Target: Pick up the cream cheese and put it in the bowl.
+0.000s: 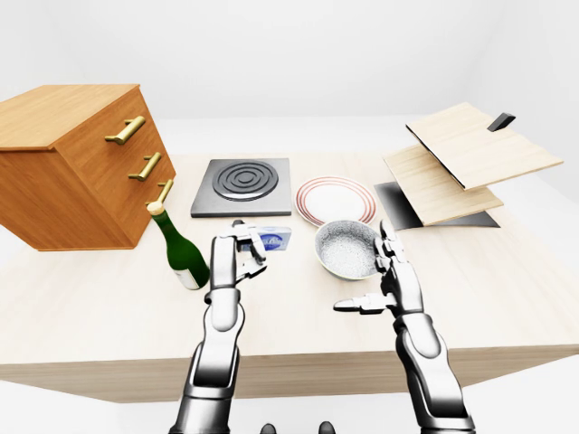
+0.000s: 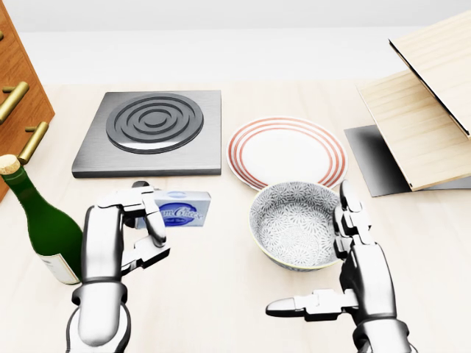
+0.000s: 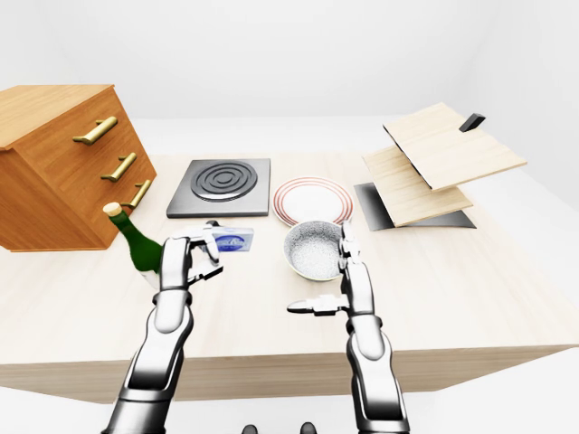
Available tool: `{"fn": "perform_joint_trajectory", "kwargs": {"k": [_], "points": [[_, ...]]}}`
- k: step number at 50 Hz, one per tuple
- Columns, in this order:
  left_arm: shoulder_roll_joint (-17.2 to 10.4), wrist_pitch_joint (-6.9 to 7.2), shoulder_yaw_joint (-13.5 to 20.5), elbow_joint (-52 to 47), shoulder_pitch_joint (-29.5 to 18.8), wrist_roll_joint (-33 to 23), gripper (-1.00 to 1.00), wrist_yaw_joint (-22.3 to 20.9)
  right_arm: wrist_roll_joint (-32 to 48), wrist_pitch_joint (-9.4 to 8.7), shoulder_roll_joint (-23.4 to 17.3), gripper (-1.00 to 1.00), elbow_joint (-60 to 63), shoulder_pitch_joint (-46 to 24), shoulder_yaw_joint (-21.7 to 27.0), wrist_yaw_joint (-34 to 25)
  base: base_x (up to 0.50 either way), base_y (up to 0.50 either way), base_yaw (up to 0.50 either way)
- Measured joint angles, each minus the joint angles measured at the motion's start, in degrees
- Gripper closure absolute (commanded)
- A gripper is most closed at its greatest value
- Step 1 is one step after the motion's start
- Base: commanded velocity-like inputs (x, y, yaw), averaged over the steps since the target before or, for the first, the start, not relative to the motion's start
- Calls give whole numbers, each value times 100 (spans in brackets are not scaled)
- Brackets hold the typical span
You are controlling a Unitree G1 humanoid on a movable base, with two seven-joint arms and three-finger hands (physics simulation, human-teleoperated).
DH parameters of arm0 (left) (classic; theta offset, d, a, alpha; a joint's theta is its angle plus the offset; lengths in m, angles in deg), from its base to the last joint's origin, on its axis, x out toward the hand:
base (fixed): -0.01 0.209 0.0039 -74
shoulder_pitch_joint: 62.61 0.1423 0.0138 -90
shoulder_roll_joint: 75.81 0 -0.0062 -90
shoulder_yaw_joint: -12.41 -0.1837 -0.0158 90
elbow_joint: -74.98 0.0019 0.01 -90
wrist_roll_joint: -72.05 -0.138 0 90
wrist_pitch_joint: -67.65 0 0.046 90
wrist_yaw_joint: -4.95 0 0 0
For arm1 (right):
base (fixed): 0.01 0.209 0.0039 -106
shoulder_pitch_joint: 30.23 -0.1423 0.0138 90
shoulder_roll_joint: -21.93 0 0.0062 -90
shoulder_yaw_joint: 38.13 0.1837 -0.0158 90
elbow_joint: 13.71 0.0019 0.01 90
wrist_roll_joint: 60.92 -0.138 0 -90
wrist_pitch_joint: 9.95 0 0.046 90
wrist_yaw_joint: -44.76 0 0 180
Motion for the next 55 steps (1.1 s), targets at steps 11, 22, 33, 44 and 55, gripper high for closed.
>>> {"fn": "perform_joint_trajectory", "kwargs": {"k": [11, 22, 33, 44, 55], "points": [[157, 0, -69, 233, -692, 101, 100, 40, -88, -168, -13, -100, 447, 172, 124, -82, 0, 0, 0], [378, 0, -97, 1245, -1562, 372, 100, 192, -243, -252, -23, -100, 867, 294, 338, -181, 0, 0, 0], [680, -223, -193, 2643, -2215, 411, 100, 389, -387, -252, -18, -100, 1155, 382, 533, -280, 0, 0, 0], [1003, -692, -279, 3813, -2643, 390, 100, 541, -470, -252, -14, -100, 1265, 415, 643, -345, 0, 0, 0], [1289, -1001, -383, 4531, -2807, 233, 100, 650, -507, -252, -11, -100, 1286, 427, 687, -377, 0, 0, 0]]}}
